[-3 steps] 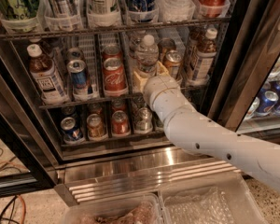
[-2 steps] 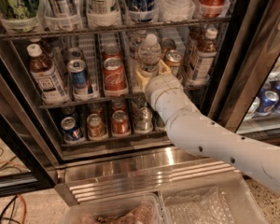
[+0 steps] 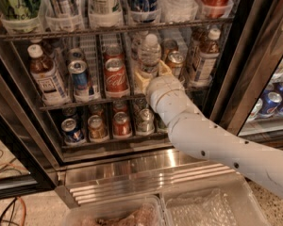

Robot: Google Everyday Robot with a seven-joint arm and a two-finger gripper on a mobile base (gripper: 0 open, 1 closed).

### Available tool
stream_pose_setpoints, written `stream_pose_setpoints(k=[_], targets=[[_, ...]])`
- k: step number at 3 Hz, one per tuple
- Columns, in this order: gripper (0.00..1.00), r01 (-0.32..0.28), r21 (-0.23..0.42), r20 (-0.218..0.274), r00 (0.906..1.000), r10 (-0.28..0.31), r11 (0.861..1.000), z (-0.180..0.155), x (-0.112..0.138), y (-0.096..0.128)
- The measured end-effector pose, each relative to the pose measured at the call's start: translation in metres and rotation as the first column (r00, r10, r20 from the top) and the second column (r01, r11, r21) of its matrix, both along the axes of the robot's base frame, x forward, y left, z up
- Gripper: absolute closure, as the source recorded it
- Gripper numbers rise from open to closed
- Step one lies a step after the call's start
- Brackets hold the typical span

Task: Pick water bottle from middle shelf of fridge

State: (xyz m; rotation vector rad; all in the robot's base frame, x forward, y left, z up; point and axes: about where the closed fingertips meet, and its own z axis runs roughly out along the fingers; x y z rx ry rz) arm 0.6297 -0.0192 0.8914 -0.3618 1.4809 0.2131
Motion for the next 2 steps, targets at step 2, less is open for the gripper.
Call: stream_pose_setpoints(k=[2], targets=[[1.00,-0.022,-0.011,0.008,0.9997,0.022,1.000,0.0033,-0.0105,0.0048]])
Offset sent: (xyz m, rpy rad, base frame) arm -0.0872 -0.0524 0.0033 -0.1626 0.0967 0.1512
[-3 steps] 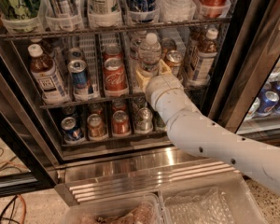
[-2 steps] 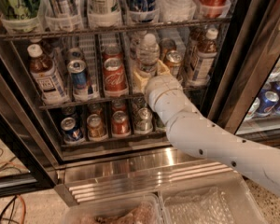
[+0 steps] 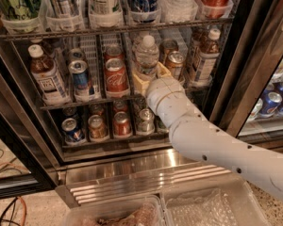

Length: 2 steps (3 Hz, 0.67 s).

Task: Pick water bottle from middle shelf of fridge

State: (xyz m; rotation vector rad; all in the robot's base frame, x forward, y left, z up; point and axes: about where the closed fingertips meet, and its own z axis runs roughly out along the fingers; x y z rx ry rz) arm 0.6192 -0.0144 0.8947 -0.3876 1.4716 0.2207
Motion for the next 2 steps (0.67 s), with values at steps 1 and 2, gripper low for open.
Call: stream_pose_setpoints(k=[1,2], targets=[[1.00,-0.007,-0.002,0.010,0.9999,0.007,1.000,0.0062,-0.0032,0.0016],[1.00,-0.007,-0.002,0.010,0.9999,0.007,1.000,0.0000,-0.0034,0.0016]])
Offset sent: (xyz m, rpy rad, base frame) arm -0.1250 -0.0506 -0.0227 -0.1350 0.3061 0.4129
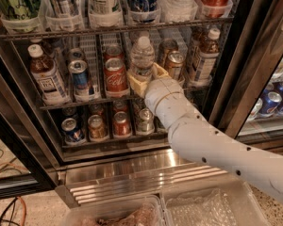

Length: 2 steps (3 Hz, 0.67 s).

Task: Pick water bottle from middle shelf of fridge

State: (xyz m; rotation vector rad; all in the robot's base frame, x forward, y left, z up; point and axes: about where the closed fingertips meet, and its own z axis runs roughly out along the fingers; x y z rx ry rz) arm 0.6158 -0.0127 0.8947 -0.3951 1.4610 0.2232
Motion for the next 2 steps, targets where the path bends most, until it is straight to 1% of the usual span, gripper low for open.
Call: stream_pose_setpoints(k=[1,2], targets=[[1.00,0.000,0.000,0.000,1.0000,0.000,1.000,0.0000,0.0000,0.0000],[1.00,-0.016,0.009,0.013,0.9998,0.016,1.000,0.0023,-0.0055,0.0047]])
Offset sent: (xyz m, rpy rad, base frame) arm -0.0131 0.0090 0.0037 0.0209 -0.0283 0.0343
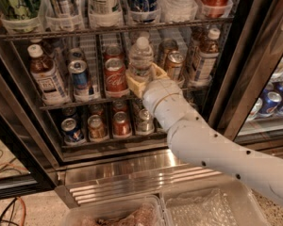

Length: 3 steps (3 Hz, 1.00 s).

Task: Pick water bottle from middle shelf of fridge

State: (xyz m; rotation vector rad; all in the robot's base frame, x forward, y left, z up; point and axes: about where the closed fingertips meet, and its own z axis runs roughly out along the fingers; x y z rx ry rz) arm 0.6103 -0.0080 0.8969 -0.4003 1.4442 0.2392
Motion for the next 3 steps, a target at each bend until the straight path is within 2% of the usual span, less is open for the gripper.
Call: stream_pose_setpoints(k=[1,3], targets=[[1.00,-0.056,0.004,-0.013,0.9983,0.056,0.998,-0.0087,-0.0195,0.0142],[1.00,-0.060,0.004,-0.012,0.9981,0.060,0.998,-0.0133,-0.0215,0.0147]])
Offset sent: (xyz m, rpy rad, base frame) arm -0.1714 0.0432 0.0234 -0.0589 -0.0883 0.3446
